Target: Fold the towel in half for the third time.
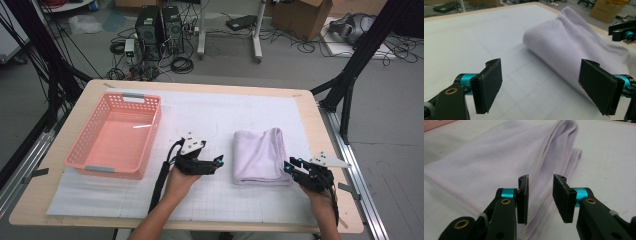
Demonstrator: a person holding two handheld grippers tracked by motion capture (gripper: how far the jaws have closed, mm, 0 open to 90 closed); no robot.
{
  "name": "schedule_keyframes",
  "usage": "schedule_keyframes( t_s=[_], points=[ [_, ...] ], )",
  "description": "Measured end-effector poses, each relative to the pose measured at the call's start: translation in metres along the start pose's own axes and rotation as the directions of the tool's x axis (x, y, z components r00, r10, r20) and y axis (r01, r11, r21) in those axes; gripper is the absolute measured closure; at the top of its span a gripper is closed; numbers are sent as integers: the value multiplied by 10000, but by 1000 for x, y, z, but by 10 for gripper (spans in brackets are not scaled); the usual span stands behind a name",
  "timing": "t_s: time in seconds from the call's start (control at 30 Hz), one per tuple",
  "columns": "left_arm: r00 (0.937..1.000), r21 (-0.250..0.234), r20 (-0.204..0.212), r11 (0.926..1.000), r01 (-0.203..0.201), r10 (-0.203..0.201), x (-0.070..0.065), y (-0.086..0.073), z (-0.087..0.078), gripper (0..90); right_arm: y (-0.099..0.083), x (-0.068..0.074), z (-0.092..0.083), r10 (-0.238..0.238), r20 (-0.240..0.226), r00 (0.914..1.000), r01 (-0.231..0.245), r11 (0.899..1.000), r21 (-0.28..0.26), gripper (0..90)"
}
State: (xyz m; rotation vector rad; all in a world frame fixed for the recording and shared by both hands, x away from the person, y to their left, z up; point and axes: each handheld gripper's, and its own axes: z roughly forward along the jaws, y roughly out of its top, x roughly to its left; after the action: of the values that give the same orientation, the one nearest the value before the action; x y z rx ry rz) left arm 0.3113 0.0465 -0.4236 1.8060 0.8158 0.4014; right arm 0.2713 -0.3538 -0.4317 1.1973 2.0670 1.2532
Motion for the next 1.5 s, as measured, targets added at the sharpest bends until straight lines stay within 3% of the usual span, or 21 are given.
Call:
schedule_keyframes(
  t_s=[0.1,0.13,0.2,0.27,0.33,0.4,0.47,0.57,0.6,0.7,0.77,0.9,0.93,1.03,1.1,1.23,1.37,1.47,1.5],
  points=[
    [9999,-84,-150,10000,-45,44,7,-8,-15,196,3,4,-1,191,-265,9995,-191,9998,16,612],
    [9997,-92,-238,9999,-82,80,10,-12,-20,196,4,6,1,545,-546,9970,-551,9984,-88,595],
    [9995,-33,-310,9999,-116,115,14,-15,-26,196,3,11,11,609,-683,9958,-584,9976,376,588],
    [9993,13,-374,10000,-81,82,18,-19,-32,196,1,14,20,575,-566,9967,-516,9935,1014,696],
    [9993,-45,-377,10000,-32,30,20,-20,-36,196,0,13,22,834,-577,9948,-759,9897,1213,816],
    [9993,-103,-371,9999,-17,13,20,-22,-39,196,3,13,16,973,-398,9945,-910,9863,1378,841],
    [9995,-95,-325,9999,-33,30,21,-23,-42,196,6,13,6,735,-26,9973,-722,9856,1528,846],
    [9996,-145,-295,9999,20,-24,21,-26,-44,196,7,10,-8,818,460,9956,-882,9834,1587,844],
    [9995,-144,-307,9999,37,-41,21,-27,-44,196,5,7,-11,1081,486,9929,-1151,9774,1774,837],
    [9995,-102,-309,9999,100,-104,22,-30,-43,196,-7,3,-7,1524,471,9872,-1589,9652,2078,674],
    [9995,-99,-306,9999,72,-75,22,-31,-43,196,-8,1,-11,1603,490,9859,-1664,9708,1725,600],
    [9995,-126,-290,9999,100,-103,24,-31,-44,196,9,3,-22,1006,1022,9897,-1051,9937,394,522],
    [9994,-130,-303,9998,131,-135,24,-31,-44,196,16,6,-19,742,945,9928,-759,9970,140,517],
    [9994,-174,-302,9997,145,-150,24,-31,-45,196,30,13,1,10,622,9981,-21,9998,186,515],
    [9995,-206,-271,9997,137,-143,23,-31,-45,196,38,14,17,-87,336,9994,77,9996,277,511],
    [9997,-156,-228,9998,114,-118,22,-32,-44,196,61,13,58,-732,298,9969,709,9948,728,507],
    [9997,-144,-212,9998,148,-151,23,-32,-43,196,78,12,88,-512,64,9987,503,9936,1008,516],
    [9995,-172,-231,9996,226,-230,23,-32,-45,196,80,8,107,-418,426,9982,339,9845,1722,526],
    [9994,-201,-221,9995,261,-265,23,-32,-45,196,77,5,113,-438,802,9958,266,9785,2046,530]
  ],
)
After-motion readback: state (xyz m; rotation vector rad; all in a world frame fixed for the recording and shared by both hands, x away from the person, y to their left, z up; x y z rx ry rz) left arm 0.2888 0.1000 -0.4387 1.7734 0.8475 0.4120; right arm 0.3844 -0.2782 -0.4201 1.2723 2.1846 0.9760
